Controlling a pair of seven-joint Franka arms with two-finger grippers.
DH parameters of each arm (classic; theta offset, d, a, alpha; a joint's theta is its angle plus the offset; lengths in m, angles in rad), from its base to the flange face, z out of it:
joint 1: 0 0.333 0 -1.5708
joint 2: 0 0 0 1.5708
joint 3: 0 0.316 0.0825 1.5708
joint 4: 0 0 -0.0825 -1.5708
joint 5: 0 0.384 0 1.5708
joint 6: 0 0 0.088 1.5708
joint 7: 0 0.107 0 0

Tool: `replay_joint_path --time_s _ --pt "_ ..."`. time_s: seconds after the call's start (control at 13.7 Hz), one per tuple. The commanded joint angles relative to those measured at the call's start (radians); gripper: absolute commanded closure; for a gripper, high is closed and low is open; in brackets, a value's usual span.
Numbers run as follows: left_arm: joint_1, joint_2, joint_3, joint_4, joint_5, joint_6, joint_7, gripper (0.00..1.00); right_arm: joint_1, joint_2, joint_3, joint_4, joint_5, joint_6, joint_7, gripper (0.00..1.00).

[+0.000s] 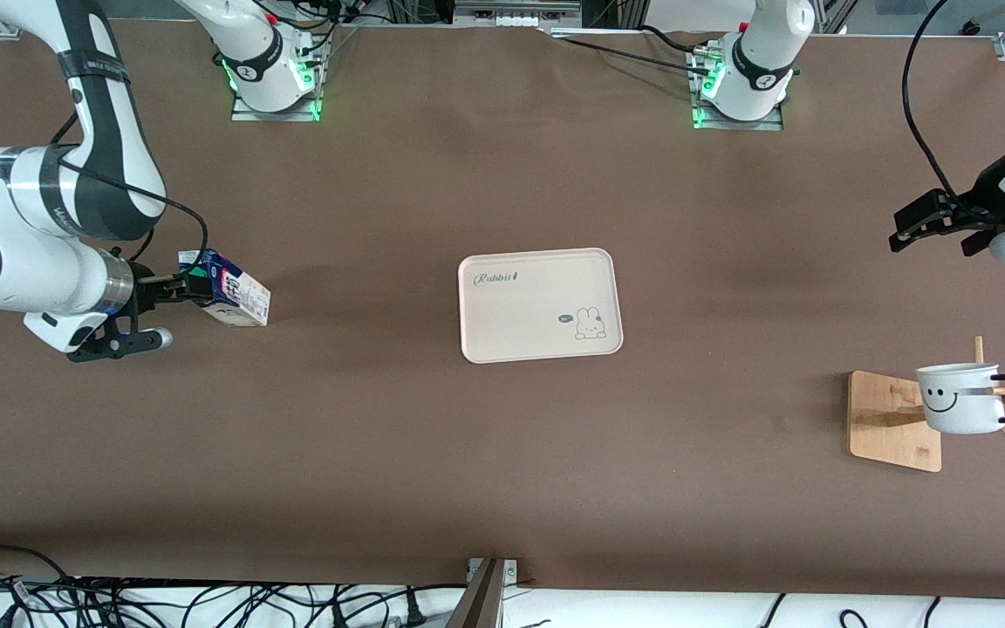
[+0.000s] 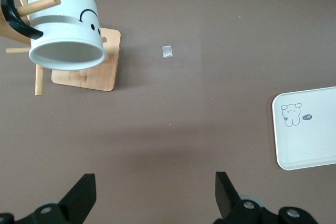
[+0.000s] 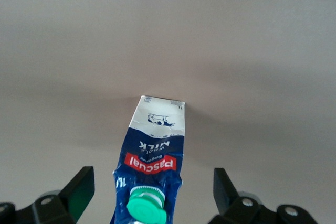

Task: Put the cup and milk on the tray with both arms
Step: 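Lift the milk carton while the left gripper reaches toward the mug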

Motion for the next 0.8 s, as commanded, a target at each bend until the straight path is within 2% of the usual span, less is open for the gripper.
replay_joint_path --time_s 0.0,0.37,0.73 --pt "0.006 0.013 -0.008 0.027 0.019 -0.006 -0.014 0.0 0.004 -0.027 0.004 -0.067 0.012 0.023 0.015 0.0" --pt "0.006 0.024 -0.008 0.031 0.019 -0.001 -0.014 0.0 0.004 -0.073 0.011 -0.13 0.012 0.016 0.013 0.0" --pt "0.006 0.068 -0.009 0.076 0.005 -0.007 -0.009 0.0 0.001 -0.092 0.01 -0.164 0.012 0.022 0.012 0.0"
